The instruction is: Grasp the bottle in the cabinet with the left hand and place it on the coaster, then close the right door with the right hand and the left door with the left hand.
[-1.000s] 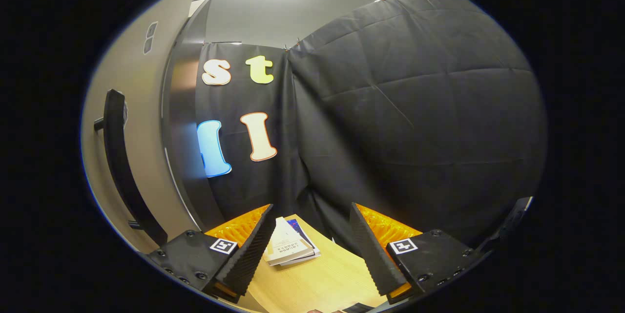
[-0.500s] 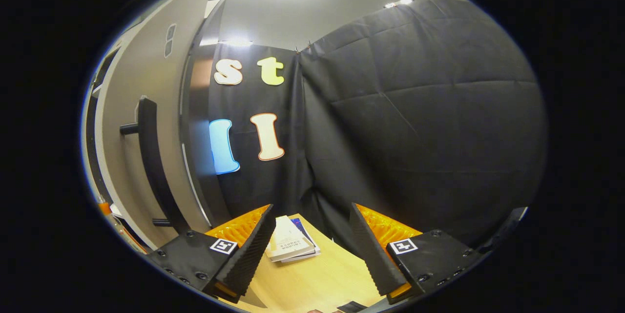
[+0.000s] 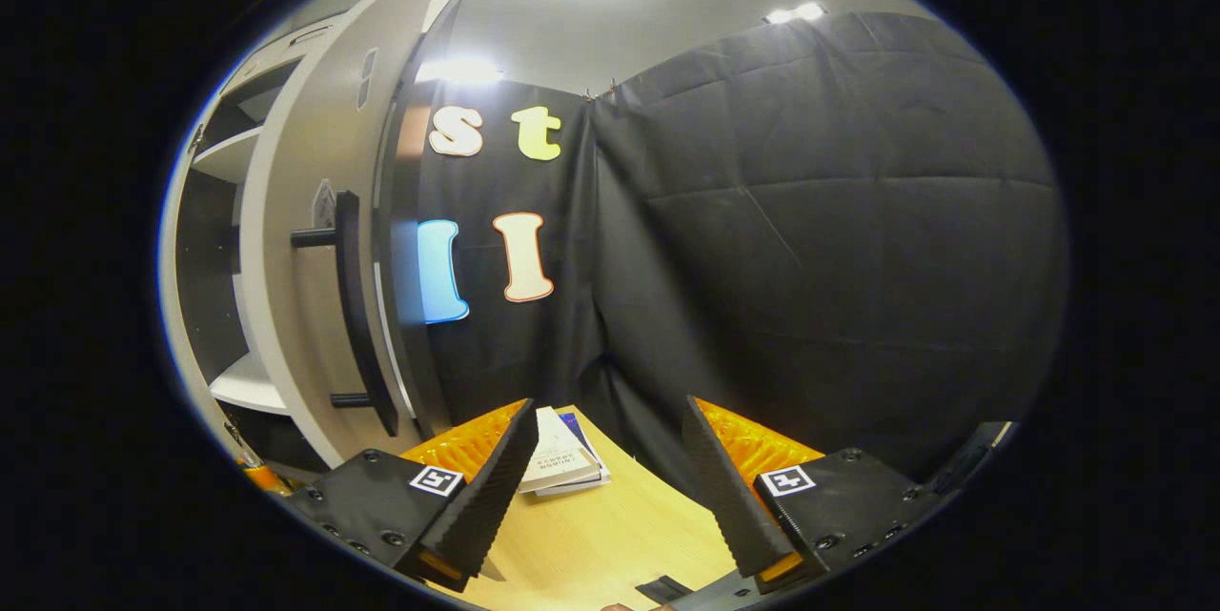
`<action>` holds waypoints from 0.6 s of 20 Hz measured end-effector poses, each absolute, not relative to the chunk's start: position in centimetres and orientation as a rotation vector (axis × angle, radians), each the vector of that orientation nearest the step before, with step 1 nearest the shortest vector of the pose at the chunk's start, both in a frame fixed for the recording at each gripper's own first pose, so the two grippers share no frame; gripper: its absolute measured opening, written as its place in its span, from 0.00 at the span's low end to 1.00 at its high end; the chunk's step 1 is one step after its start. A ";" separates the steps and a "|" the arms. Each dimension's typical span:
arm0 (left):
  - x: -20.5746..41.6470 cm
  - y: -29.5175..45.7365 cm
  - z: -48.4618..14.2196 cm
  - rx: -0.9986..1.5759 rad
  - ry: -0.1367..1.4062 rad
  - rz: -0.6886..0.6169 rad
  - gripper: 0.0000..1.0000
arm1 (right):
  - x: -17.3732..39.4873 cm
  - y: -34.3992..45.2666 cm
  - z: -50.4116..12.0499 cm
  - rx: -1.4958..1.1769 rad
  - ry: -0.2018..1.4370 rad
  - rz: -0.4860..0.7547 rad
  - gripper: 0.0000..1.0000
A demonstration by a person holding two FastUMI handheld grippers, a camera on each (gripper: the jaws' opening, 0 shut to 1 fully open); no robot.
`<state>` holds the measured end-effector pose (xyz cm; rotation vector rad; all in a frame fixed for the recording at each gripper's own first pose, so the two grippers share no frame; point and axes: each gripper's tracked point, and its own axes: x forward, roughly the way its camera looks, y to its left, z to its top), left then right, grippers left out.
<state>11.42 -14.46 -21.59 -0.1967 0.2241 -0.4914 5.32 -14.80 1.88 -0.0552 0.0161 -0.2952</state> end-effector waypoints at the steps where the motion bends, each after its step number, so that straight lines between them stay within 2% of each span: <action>1: 10.8 -14.7 -22.6 -0.186 0.232 -0.498 0.38 | 5.0 -14.8 1.7 -0.039 0.019 -0.290 0.97; 6: 9.0 -15.1 -26.7 -0.146 0.226 -0.491 0.39 | 3.3 -16.6 -0.9 0.111 0.090 -0.340 0.97; 12: 7.8 -16.7 -29.8 -0.101 0.212 -0.496 0.39 | 1.3 -16.6 -1.4 0.059 0.118 -0.357 0.96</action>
